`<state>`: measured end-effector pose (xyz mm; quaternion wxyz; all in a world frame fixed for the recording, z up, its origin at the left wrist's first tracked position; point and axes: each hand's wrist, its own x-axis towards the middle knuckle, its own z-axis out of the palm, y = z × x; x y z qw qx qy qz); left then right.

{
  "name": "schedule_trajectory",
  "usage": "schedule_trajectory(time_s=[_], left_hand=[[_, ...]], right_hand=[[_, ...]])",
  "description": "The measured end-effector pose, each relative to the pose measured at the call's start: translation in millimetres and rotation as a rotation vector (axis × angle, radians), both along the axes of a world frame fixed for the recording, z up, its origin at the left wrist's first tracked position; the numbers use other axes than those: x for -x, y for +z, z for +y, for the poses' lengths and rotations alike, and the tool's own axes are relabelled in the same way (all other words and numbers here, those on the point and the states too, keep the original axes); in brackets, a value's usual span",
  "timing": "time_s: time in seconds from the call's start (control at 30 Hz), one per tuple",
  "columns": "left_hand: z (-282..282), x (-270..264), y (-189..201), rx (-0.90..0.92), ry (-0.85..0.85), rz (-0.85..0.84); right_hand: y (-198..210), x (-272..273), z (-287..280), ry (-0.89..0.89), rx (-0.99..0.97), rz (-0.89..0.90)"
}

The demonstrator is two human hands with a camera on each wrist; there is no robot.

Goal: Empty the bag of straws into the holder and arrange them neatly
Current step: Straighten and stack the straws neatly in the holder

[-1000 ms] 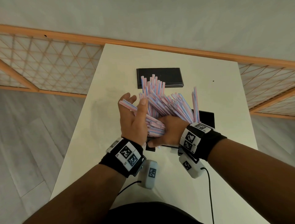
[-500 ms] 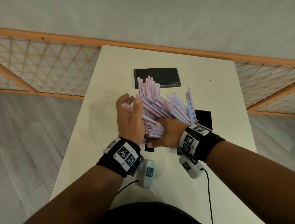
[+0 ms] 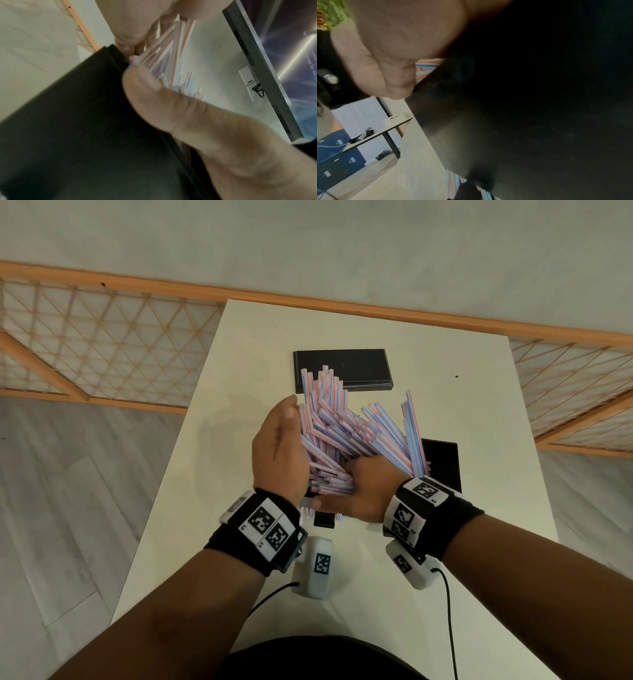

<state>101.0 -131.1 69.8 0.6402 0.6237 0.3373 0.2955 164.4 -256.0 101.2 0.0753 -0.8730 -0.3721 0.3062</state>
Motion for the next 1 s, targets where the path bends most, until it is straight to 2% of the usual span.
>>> schedule_trajectory(time_s=[0.1,0.27,0.33,0.43,0.5,0.67,1.0], left_hand=[[0,0,-5,-0.055,0.001,0.051],[6,8,-2,0.064,-0.038,0.060],[7,14,5,-0.043,-0.094,0.177],[4,23,7,-0.225,-0.267,0.416],[2,24,3,-0.317,-0.312,0.502],[-1,16,0,-0.393,-0.246,0.543],[-4,7,-2,-0.505,-0.312,0.596]], right_hand=[[-7,2,-1,-0.033,-0.035,-0.026],[-6,3,-20,-0.046,-0.129,-0.020],[-2,6,-33,-0.050,-0.187,-0.043],[0,12,-51,-0.067,-0.255,-0.098],[-1,13,-60,-0.099,-0.249,-0.113],[-5,16,-68,-0.160,-0.242,-0.100],[-11,20,-61,-0.161,-0.266,-0.076]])
